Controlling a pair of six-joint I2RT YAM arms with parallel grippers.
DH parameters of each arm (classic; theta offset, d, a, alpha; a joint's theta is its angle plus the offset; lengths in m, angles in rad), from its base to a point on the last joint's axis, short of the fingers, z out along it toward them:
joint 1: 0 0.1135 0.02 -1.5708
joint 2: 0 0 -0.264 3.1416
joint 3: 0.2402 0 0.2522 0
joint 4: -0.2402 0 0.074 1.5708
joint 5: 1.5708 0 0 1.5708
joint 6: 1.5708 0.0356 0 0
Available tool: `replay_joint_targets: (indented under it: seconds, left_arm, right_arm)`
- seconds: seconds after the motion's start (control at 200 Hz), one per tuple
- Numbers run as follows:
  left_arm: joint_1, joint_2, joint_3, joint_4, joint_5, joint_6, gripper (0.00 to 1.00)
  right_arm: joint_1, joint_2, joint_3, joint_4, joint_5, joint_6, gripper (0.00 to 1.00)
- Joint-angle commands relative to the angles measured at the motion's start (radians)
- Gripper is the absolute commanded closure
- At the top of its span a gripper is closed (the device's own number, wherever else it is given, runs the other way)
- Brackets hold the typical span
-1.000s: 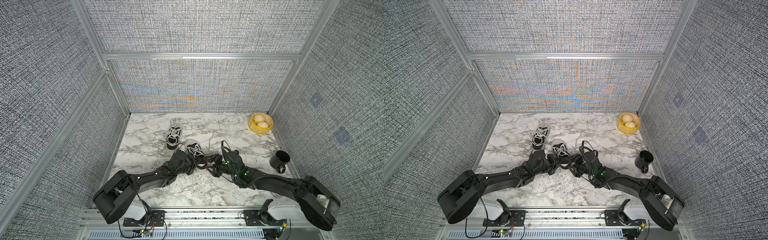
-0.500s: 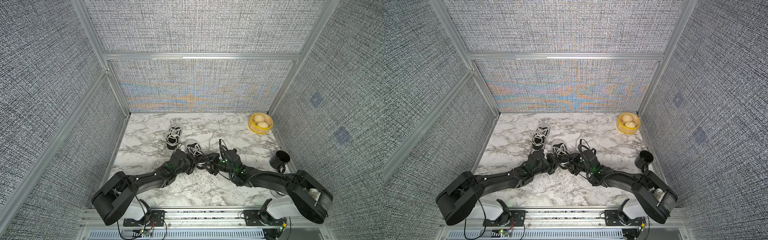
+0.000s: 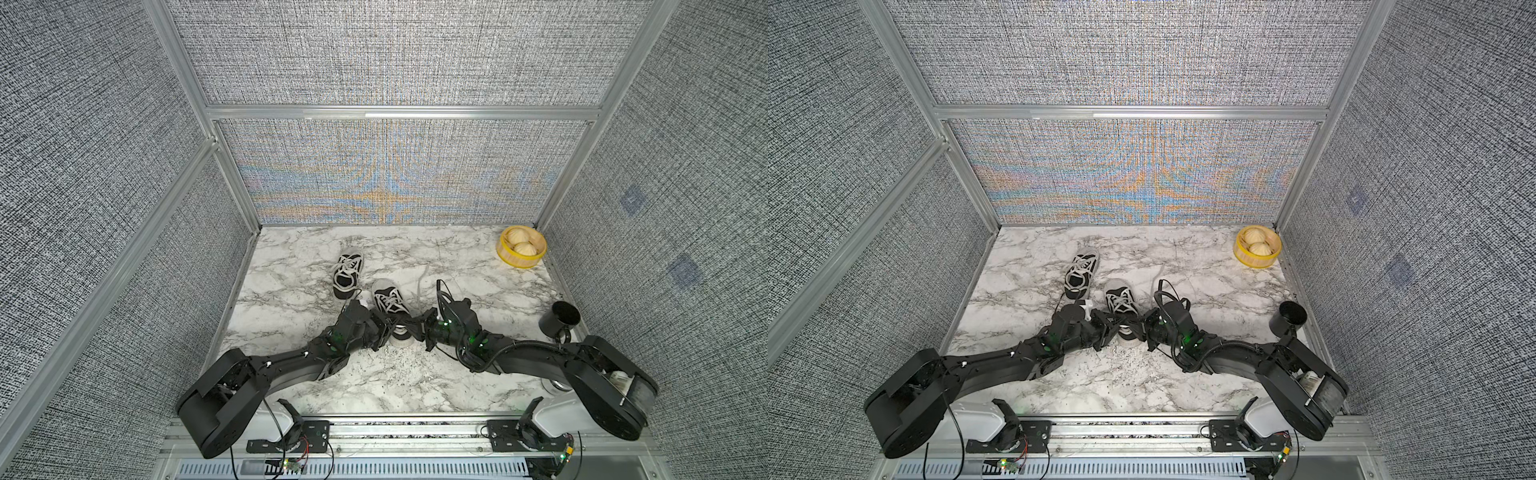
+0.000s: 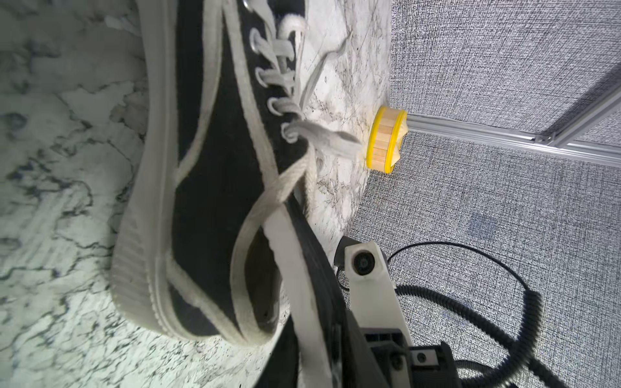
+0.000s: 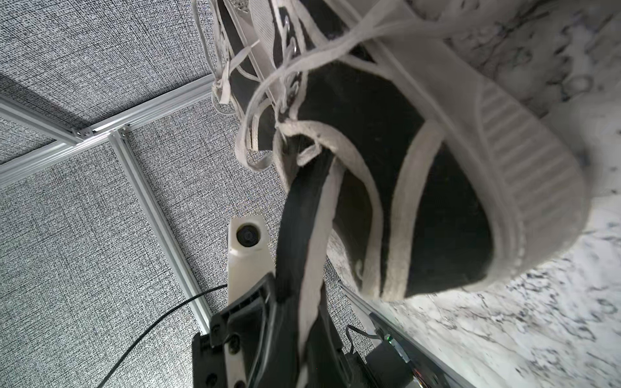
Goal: Remove the insole from the shoe
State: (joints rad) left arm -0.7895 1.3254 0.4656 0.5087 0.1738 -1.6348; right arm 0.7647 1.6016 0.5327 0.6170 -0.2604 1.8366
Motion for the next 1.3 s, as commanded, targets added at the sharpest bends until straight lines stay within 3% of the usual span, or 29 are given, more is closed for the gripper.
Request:
replay_joint_targets:
  seconds: [0.0,0.12,0.315,0.475,0.68,0.851,0.986,1.176,1.291]
  left_arm:
    - [0.011,-0.082,0.003,-0.082,-0.082,0.085,0.61]
    - [0.038,-0.207,0.066,-0.429,-0.276,0.327,0.41]
    - [0.117,-0.056,0.221,-0.625,-0.194,0.611,0.37]
    - [0.131,0.134,0.296,-0.553,-0.107,0.619,0.35]
    - [0.150,0.339,0.487,-0.568,-0.078,0.718,0.28]
    - [0.162,0.519,0.708,-0.779,-0.063,0.856,0.27]
    - [0.162,0.571,0.747,-0.824,-0.128,0.871,0.27]
    - [0.162,0.643,0.811,-0.851,-0.124,0.891,0.28]
    - [0.162,0.610,0.805,-0.863,-0.148,0.895,0.28]
  right_arm:
    - [-0.003,-0.015,-0.010,0.029,0.005,-0.006,1.00]
    - [-0.017,-0.066,-0.010,-0.079,-0.024,-0.090,1.00]
    - [-0.038,-0.124,0.043,-0.270,-0.064,-0.273,1.00]
    - [-0.045,-0.142,0.058,-0.345,-0.077,-0.341,1.00]
    - [-0.053,-0.153,0.060,-0.381,-0.092,-0.374,1.00]
    - [-0.063,-0.154,0.074,-0.412,-0.111,-0.405,1.00]
    - [-0.071,-0.170,0.082,-0.441,-0.109,-0.419,1.00]
    - [-0.080,-0.175,0.093,-0.456,-0.131,-0.431,1.00]
    - [-0.088,-0.183,0.097,-0.480,-0.134,-0.453,1.00]
